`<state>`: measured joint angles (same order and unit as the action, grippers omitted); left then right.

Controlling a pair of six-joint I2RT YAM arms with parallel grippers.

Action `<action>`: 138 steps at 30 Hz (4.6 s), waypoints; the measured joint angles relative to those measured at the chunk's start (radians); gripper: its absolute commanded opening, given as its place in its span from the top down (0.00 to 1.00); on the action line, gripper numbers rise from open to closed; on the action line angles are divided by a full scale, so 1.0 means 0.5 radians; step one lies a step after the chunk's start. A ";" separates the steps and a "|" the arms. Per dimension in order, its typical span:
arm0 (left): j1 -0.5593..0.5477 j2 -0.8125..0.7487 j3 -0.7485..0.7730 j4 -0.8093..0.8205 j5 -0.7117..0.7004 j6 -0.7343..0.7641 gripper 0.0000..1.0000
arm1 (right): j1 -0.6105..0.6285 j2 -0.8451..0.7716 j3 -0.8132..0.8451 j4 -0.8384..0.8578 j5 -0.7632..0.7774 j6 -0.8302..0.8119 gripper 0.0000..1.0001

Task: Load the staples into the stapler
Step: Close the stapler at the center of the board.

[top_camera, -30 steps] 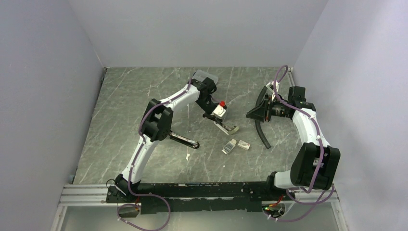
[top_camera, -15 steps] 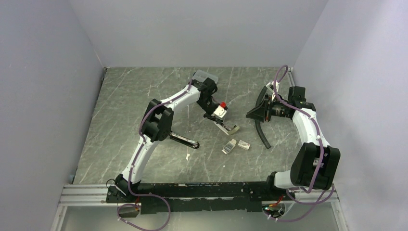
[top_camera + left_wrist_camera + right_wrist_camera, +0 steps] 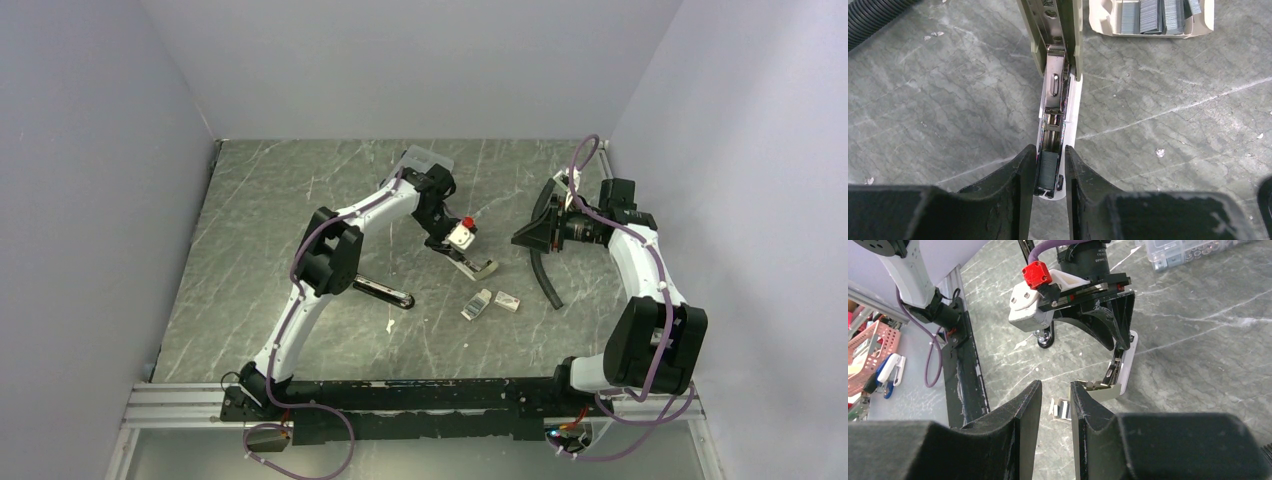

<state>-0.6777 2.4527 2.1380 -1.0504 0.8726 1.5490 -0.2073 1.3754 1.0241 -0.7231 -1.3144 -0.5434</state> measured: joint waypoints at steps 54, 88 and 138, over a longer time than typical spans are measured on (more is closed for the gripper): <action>0.079 -0.150 -0.378 0.454 -0.098 -0.422 0.62 | 0.544 0.166 -0.157 -0.075 0.660 -0.270 0.68; -0.009 -0.442 -0.906 1.176 -0.468 -1.680 0.94 | 0.421 -0.048 -0.225 0.559 1.172 0.477 0.51; -0.159 -0.574 -1.080 1.395 -0.935 -2.242 0.50 | 0.520 0.053 -0.335 1.055 1.305 0.645 0.59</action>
<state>-0.7570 2.1658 1.5982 -0.3527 0.4049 0.4282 0.0528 1.4021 0.8566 -0.1955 -0.6621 -0.2211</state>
